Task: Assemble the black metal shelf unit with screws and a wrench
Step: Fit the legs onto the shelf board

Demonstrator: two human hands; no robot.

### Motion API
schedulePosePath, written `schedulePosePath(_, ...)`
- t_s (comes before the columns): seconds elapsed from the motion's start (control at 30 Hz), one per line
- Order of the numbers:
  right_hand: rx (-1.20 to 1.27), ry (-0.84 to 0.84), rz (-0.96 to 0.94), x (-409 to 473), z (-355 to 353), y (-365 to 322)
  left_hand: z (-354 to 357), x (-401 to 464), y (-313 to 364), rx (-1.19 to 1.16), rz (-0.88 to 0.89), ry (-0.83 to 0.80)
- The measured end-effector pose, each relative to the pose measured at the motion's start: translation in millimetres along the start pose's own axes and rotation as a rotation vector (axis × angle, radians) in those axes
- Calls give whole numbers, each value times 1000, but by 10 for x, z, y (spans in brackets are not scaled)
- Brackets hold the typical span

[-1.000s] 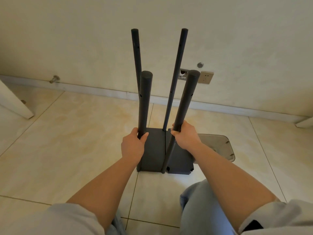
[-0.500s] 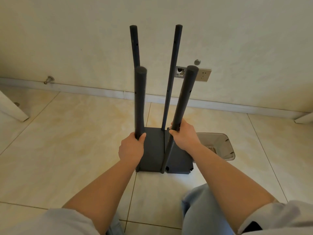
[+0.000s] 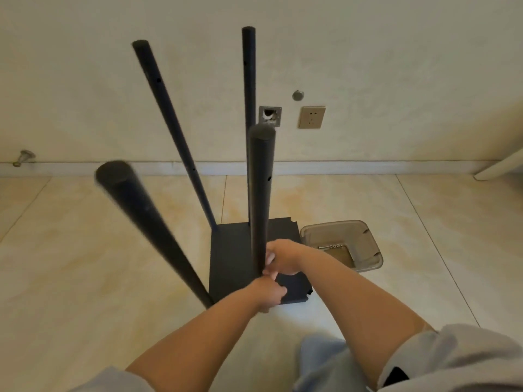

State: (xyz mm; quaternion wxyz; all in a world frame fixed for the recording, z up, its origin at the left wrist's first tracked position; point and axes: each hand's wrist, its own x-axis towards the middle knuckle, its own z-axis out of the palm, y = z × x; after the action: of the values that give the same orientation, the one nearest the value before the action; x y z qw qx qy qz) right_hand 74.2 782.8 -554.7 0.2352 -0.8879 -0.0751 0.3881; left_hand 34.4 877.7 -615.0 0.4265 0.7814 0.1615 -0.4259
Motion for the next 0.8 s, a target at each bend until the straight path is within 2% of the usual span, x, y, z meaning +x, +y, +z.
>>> schedulePosePath(0.03, 7, -47, 19, 52, -51, 39, 47, 113, 9, -68, 1, 31)
schedulePosePath(0.07, -9, -69, 28, 96, -119, 69, 77, 95, 98, -73, -30, -14)
schedulePosePath(0.13, -25, -96, 27, 188, -237, 133, 99, 156, 176, -80, -24, 6)
schedulePosePath(0.23, -85, -46, 40, 243, -288, 170, 152, 178, 249, 95, 35, 13)
schedulePosePath(0.33, -113, -15, 96, 313, -186, 274, 254, 187, 302, 155, 40, 48)
schedulePosePath(0.5, 21, 123, 210, 437, 56, 635, 470, 491, 201, 77, 67, 133)
schedulePosePath(0.67, 106, 159, 273, 346, 306, 924, 547, 574, 80, 67, 163, 98)
schedulePosePath(0.8, 165, 213, 264, 461, 442, 1084, 471, 716, 132, 46, 202, 257)
